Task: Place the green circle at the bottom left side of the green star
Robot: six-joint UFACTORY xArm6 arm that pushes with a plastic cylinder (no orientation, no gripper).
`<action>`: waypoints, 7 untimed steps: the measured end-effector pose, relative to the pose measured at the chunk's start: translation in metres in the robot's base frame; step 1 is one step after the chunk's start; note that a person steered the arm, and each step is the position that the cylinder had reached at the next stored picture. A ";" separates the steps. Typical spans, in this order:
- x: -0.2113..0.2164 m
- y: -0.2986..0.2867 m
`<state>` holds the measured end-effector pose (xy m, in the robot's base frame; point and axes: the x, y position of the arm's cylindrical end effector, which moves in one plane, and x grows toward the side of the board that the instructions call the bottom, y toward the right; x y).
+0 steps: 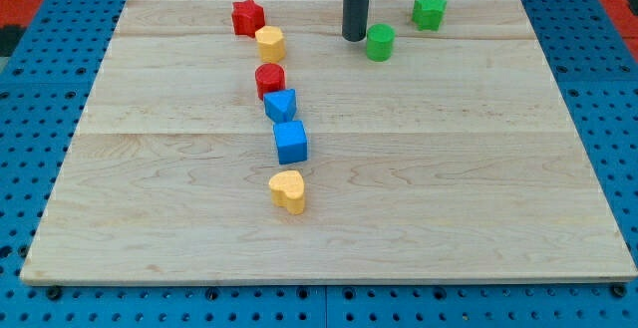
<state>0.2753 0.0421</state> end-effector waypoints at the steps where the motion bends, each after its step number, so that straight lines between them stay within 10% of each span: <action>1: 0.000 -0.002; 7: 0.063 0.032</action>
<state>0.3386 0.0739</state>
